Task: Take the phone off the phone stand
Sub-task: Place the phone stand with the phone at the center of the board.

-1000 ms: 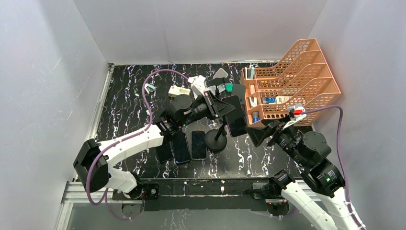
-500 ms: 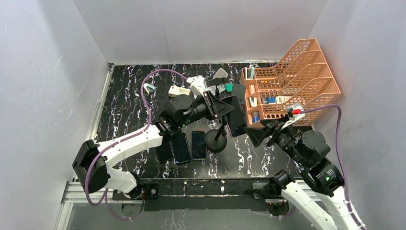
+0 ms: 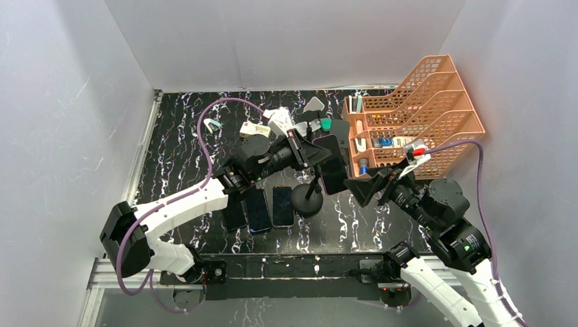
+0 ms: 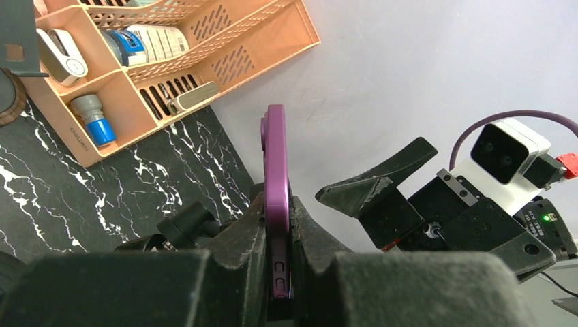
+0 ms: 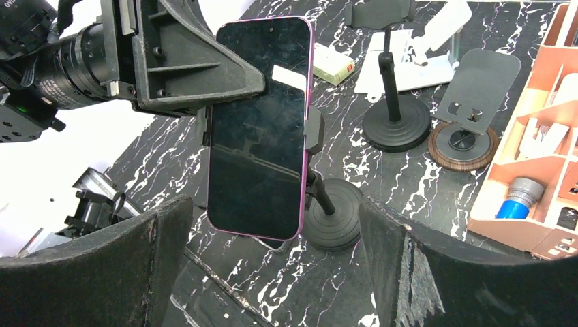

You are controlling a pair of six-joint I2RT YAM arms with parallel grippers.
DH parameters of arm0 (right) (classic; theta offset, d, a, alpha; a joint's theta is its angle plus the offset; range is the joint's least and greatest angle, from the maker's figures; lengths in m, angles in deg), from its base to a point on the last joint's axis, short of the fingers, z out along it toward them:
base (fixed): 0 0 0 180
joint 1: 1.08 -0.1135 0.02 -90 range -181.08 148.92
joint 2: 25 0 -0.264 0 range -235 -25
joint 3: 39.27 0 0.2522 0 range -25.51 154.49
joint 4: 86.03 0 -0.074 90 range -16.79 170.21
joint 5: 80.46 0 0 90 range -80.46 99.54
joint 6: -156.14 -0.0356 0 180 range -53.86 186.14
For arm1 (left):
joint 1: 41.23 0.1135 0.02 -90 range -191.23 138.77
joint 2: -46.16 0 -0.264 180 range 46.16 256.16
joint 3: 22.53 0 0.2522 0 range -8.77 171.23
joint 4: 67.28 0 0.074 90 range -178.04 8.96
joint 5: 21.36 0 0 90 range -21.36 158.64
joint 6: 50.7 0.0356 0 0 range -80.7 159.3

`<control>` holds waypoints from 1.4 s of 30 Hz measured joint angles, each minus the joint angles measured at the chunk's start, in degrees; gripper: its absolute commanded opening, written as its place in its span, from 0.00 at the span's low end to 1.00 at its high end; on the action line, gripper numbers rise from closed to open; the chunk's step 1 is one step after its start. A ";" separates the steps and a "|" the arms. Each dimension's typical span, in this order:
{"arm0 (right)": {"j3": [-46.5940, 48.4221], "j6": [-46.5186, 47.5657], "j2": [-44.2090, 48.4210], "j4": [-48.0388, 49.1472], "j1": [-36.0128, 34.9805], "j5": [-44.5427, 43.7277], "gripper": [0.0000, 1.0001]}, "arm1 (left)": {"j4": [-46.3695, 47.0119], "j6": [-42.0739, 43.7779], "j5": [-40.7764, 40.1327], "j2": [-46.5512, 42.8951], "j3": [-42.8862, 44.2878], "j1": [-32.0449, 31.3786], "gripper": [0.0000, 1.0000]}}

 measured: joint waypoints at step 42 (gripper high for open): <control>6.82 -0.09 -0.76 -0.48 0.00 0.74 0.98 | -1.68 -3.04 2.71 8.94 8.81 -1.11 0.00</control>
